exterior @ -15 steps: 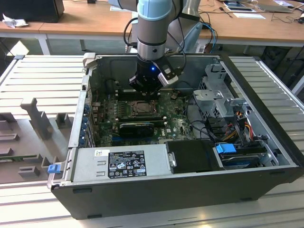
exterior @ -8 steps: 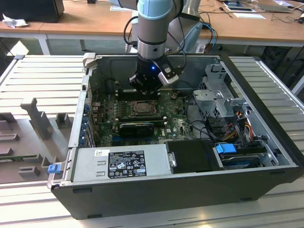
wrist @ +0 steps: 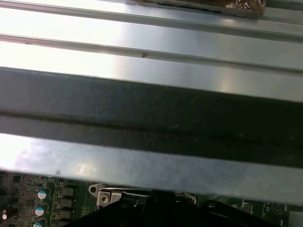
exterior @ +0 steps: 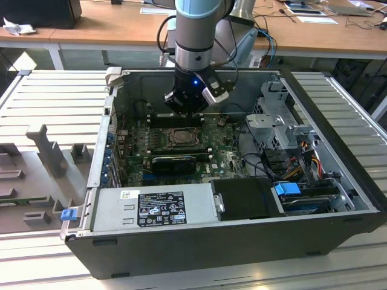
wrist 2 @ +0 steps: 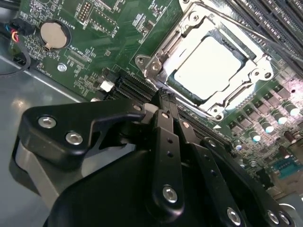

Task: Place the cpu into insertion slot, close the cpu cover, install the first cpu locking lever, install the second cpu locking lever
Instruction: 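Install the first cpu locking lever, then install the second cpu locking lever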

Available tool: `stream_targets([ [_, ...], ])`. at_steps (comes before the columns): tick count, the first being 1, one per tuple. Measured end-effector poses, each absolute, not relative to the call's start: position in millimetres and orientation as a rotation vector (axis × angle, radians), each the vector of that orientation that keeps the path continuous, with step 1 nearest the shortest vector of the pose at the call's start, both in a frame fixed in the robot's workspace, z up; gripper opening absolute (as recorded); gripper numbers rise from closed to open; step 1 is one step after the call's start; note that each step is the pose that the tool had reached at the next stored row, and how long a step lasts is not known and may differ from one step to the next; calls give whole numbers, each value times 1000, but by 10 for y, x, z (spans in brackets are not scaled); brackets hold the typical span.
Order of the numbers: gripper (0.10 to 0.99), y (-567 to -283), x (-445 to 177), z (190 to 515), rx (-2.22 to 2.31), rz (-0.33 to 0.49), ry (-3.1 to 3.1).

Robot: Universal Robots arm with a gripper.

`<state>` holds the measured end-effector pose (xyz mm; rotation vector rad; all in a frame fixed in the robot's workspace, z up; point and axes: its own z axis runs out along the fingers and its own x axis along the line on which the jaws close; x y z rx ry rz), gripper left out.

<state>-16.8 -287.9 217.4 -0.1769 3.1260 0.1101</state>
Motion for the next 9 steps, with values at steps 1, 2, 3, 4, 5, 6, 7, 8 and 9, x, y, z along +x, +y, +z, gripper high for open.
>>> stream_targets([
  [1,106,-2883,-168,2174,-177,110,3126],
  [2,106,-2888,-168,2174,-177,110,3126],
  [3,106,-2893,-168,2173,-177,110,3126],
  [4,106,-2895,-168,2173,-177,110,3126],
  [5,106,-2897,-168,2173,-177,110,3126],
  [6,106,-2900,-168,2174,-177,110,3126],
  [7,106,-2904,-168,2174,-177,110,3126],
  [8,106,-2906,-168,2173,-177,110,3126],
  [9,106,-2909,-168,2174,-177,110,3126],
])
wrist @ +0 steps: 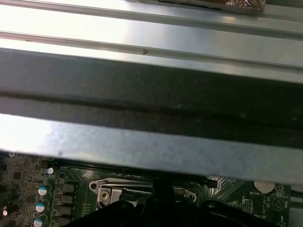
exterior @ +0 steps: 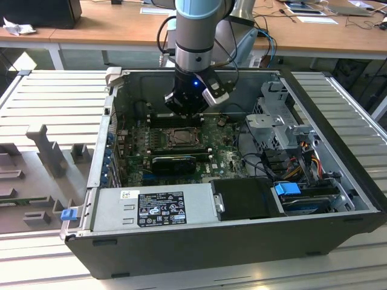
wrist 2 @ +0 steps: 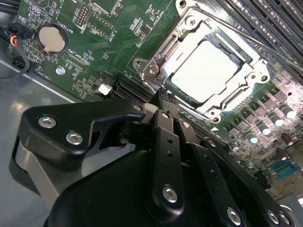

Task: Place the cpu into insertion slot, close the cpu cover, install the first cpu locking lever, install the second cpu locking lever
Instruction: 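Install the second cpu locking lever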

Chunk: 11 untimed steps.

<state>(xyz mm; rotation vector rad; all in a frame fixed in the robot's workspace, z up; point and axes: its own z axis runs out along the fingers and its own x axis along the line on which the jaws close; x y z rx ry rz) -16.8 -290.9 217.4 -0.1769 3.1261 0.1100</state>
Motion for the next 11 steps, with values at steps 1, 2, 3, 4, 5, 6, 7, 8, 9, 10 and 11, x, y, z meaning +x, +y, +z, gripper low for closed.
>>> stream_targets([
  [1,106,-2911,-168,2174,-177,110,3126],
  [2,106,-2916,-167,2174,-177,110,3126],
  [3,106,-2921,-168,2173,-177,110,3126],
  [4,106,-2929,-167,2174,-177,110,3126],
  [5,106,-2931,-168,2173,-177,110,3126],
  [6,106,-2932,-168,2175,-177,110,3126],
  [7,106,-2933,-168,2180,-177,110,3126],
  [8,106,-2933,-168,2186,-177,113,3126],
  [9,106,-2933,-168,2189,-177,113,3126],
  [10,106,-2934,-167,2189,-177,114,3126],
  [11,106,-2934,-167,2189,-177,114,3126],
])
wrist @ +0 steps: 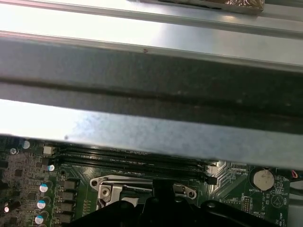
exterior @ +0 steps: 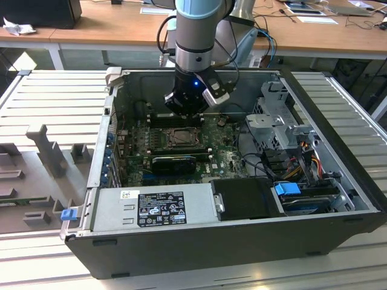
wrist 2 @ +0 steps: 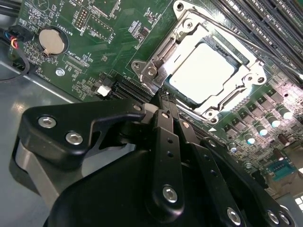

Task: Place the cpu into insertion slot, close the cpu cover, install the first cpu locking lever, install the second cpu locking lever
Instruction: 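Install the second cpu locking lever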

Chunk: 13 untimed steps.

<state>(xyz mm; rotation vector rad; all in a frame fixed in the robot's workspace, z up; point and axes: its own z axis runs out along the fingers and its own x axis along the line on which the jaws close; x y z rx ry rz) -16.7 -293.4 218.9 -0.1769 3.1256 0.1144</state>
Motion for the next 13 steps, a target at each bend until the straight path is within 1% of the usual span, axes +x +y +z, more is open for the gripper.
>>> stream_targets([
  [8,106,-2950,-166,2188,-177,114,3126],
  [13,106,-2950,-166,2246,-177,114,3126],
])
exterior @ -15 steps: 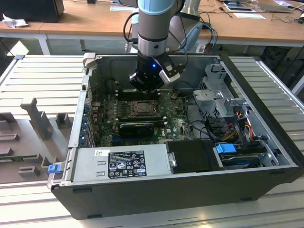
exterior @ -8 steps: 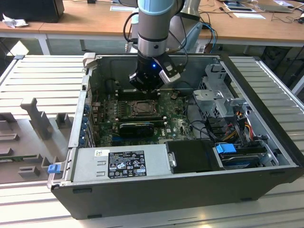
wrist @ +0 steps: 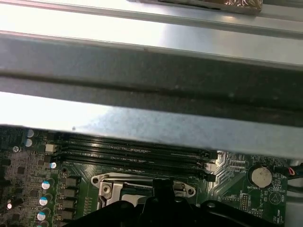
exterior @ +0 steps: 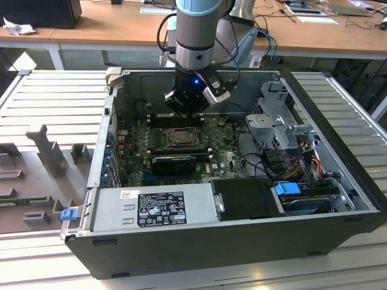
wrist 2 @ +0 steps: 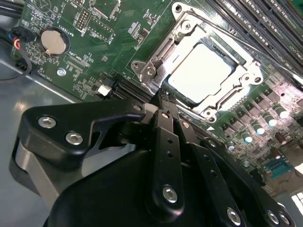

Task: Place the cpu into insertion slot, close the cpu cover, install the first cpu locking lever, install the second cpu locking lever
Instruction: 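Install the second cpu locking lever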

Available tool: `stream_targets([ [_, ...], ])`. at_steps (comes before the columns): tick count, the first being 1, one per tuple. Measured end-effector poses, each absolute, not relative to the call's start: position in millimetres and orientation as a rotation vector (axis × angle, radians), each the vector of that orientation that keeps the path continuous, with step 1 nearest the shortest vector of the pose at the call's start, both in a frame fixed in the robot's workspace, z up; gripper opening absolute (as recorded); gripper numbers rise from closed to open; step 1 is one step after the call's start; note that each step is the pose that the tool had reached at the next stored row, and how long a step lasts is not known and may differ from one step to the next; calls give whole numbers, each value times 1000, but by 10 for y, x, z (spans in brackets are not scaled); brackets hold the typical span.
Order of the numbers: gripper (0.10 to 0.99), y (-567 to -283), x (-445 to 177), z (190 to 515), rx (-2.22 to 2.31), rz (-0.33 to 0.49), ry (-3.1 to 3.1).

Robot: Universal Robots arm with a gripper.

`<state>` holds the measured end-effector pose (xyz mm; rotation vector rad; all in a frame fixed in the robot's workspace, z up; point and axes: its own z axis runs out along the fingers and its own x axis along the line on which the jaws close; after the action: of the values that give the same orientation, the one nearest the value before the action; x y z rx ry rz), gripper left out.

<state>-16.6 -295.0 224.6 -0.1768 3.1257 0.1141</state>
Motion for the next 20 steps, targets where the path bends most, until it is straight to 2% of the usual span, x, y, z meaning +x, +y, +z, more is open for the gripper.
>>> stream_targets([
  [9,106,-2959,-165,2353,-177,114,3126],
  [20,106,-3142,-166,2353,-176,114,3126],
])
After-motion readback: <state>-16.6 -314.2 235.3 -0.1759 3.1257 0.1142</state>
